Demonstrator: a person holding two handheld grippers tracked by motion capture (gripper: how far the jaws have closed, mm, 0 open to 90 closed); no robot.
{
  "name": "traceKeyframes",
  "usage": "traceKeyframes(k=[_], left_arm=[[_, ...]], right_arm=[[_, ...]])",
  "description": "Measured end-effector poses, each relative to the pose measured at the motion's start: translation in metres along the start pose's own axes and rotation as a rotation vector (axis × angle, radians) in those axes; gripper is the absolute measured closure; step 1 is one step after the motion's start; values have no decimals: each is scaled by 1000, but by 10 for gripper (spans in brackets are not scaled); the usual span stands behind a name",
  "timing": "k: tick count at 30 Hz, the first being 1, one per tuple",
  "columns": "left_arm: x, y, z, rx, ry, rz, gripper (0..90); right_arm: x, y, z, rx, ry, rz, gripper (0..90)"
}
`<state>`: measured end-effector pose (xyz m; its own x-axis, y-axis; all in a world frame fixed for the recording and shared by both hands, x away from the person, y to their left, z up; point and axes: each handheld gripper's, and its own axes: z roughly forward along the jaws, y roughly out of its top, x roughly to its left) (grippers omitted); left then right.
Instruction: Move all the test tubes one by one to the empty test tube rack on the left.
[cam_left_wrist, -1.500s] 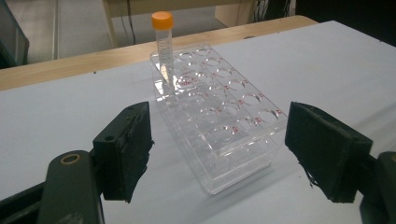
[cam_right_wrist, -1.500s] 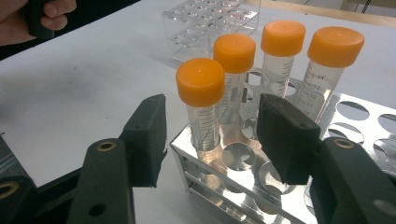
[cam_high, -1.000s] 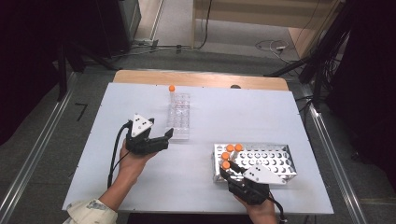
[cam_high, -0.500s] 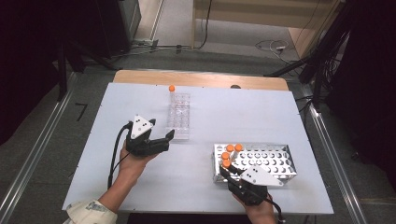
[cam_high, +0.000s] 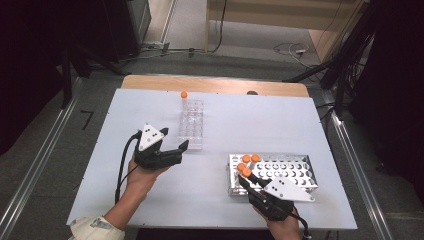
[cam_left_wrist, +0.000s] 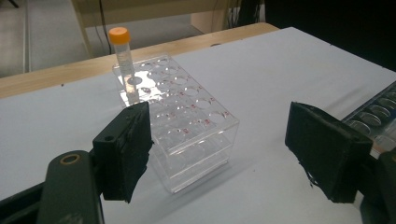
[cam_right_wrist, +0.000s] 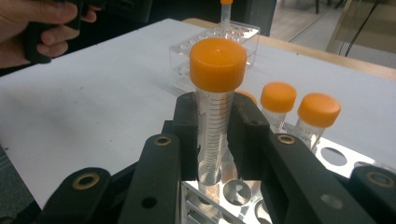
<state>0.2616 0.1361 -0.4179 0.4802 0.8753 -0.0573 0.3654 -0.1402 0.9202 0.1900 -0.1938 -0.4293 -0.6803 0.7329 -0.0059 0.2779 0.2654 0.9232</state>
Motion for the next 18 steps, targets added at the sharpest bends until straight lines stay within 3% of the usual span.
traceKeyframes(k=[10, 14, 18], left_arm=[[-10, 5, -6, -12, -41, 15, 239], [-19, 8, -8, -16, -76, 28, 241], [-32, 11, -12, -20, -121, 49, 242]], right_arm=[[7, 14, -16, -57, 32, -8, 721], [13, 14, -9, -40, 73, 2, 721], [23, 12, 6, -19, 101, -17, 721]])
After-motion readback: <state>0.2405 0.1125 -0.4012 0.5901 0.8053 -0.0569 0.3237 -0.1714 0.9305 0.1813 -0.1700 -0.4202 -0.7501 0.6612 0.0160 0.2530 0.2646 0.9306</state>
